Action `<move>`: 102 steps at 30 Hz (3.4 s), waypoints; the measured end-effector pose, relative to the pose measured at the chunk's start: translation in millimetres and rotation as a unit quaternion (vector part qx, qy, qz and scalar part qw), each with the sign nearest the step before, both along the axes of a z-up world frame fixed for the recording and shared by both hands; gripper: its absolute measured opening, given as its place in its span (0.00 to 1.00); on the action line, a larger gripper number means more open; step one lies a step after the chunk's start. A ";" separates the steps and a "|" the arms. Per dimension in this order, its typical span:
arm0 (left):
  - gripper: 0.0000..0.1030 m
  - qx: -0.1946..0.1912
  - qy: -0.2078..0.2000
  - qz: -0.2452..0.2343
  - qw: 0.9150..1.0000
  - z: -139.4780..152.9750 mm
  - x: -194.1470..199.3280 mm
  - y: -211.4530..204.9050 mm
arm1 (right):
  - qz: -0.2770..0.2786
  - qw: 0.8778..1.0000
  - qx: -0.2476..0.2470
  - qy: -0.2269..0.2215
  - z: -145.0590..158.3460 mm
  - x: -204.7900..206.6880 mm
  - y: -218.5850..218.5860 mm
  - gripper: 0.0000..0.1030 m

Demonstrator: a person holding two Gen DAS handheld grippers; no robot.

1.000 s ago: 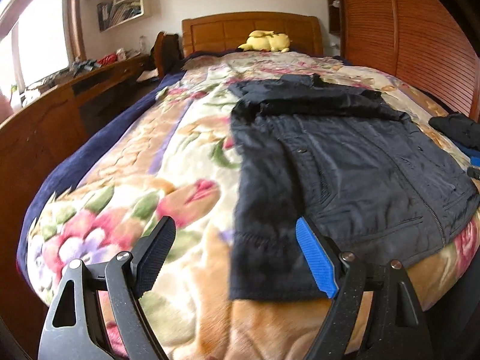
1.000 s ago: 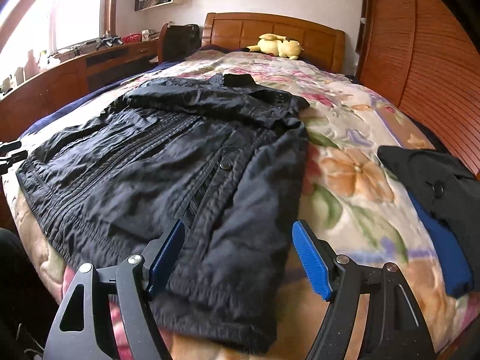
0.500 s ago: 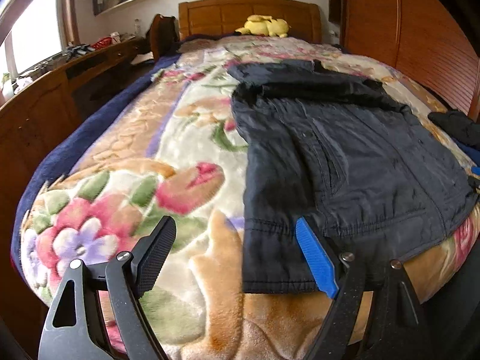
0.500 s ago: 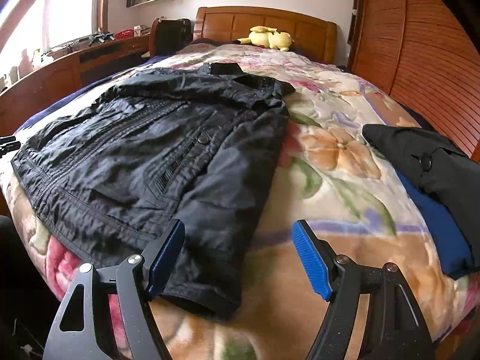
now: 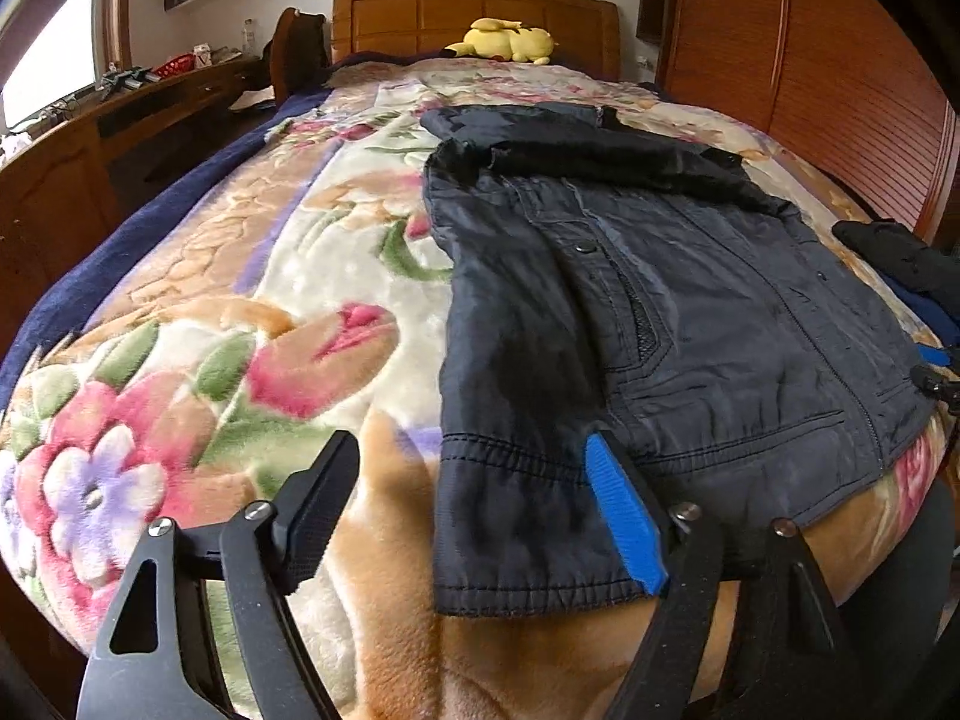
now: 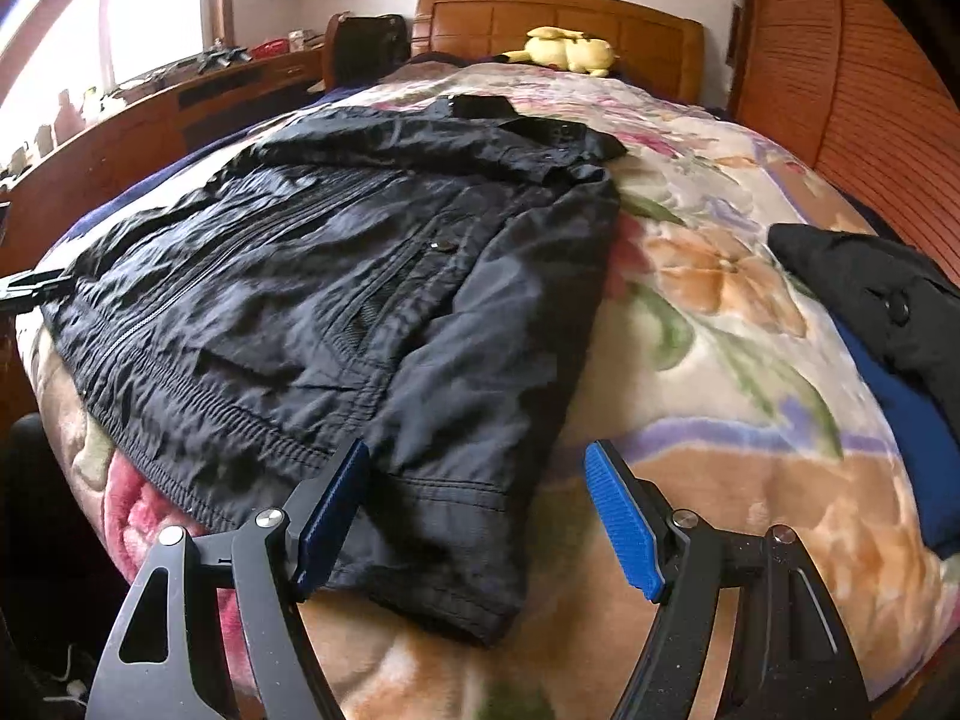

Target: Fold large clothes

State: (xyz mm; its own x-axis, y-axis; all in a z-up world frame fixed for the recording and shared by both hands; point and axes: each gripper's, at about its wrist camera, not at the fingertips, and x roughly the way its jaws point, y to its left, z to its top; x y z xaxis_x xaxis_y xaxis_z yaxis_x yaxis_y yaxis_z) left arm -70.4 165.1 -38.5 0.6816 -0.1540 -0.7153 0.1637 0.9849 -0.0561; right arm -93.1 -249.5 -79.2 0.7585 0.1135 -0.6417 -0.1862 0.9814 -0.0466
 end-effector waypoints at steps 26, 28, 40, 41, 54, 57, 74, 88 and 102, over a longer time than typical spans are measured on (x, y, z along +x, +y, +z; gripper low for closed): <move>0.09 -0.012 -0.021 -0.024 0.999 8.3 -25.7 -3.4 | 0.028 0.999 0.036 -0.004 -5.7 -3.6 6.4 0.20; 0.07 -0.017 -0.032 -0.027 0.999 15.6 -31.9 -4.7 | 0.027 0.999 0.042 -0.014 -1.1 -8.2 7.4 0.16; 0.06 -0.027 -0.152 -0.054 0.987 107.2 -93.5 -23.6 | 0.035 0.990 0.078 -0.109 61.7 -69.7 -1.7 0.11; 0.06 -0.031 -0.157 -0.061 0.985 115.4 -97.3 -24.0 | 0.035 0.990 0.074 -0.117 67.8 -77.7 -2.5 0.11; 0.06 -0.022 -0.254 -0.084 0.963 204.5 -141.0 -28.8 | 0.028 0.975 0.048 -0.215 147.8 -154.1 -12.3 0.11; 0.06 -0.007 -0.255 -0.080 0.963 208.5 -127.5 -32.6 | 0.025 0.976 0.035 -0.215 149.7 -148.7 -13.0 0.11; 0.06 0.018 -0.193 -0.053 0.980 133.0 -17.6 -38.8 | 0.021 0.988 0.033 -0.148 117.9 -38.9 3.9 0.11; 0.06 0.036 -0.188 -0.015 0.981 133.1 134.1 -44.8 | 0.004 0.988 0.021 -0.152 153.2 127.2 2.2 0.11; 0.06 0.065 -0.171 0.008 0.983 121.1 242.9 -50.5 | -0.031 0.991 0.006 -0.128 144.1 258.3 13.4 0.11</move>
State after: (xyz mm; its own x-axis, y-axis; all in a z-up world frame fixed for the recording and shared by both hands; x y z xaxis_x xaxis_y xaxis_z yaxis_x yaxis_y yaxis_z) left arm 172.6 114.6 82.6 0.8877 -0.0627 -0.4561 0.1345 0.9828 0.1268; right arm 165.2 -236.2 64.9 0.9020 0.0684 -0.4262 -0.1099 0.9912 -0.0735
